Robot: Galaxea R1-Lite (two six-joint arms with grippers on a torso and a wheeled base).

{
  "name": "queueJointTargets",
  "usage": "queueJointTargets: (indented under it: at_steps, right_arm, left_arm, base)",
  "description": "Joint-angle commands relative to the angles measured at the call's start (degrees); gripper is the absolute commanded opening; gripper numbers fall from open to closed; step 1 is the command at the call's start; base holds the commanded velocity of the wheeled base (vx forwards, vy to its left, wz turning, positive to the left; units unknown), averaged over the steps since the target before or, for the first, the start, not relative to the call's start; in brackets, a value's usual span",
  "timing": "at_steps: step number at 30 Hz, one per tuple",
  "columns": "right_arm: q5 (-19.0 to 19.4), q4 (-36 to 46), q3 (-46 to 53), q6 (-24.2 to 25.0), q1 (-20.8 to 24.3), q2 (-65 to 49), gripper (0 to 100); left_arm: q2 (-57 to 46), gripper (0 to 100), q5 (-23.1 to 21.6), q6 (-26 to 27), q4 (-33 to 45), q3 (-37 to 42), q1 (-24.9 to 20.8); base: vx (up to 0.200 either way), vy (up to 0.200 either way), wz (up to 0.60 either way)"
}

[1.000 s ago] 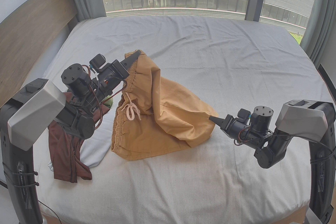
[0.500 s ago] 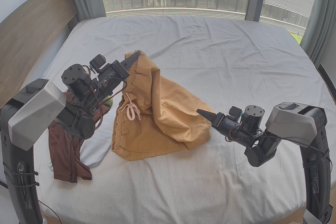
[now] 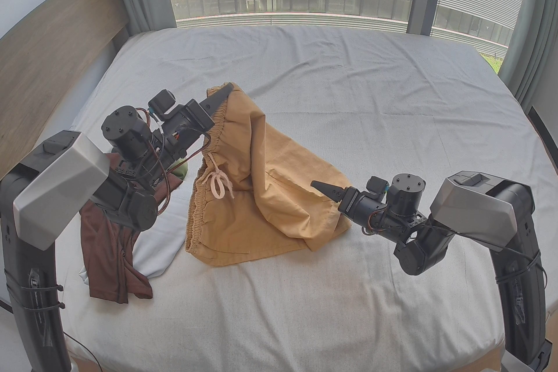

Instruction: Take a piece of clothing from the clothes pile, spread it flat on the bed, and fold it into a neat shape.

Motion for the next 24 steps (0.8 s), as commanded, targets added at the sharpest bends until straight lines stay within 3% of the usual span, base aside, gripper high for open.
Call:
queueJointTargets:
  at_steps: [1,9,24]
  right_arm:
    - [0.0,0.5,-1.4,-0.2,0.1,1.3,100]
    - [-0.2,4.4,-2.5,-2.0,-0.1,2.3,100]
    - [-0.4,4.5,-4.4,-2.4,0.6,3.5,100]
  left_arm:
    - [-0.1,0,0.0,0.0,0.0,0.0,-0.1]
    - [-0.1,0,0.0,0.0,0.0,-0.1,-0.1]
    - [-0.1,0,0.0,0.1,0.0,0.0,-0.3]
  base:
    - [0.000,0.000,0.00]
    - [0.000,0.000,0.00]
    - [0.000,0.000,0.00]
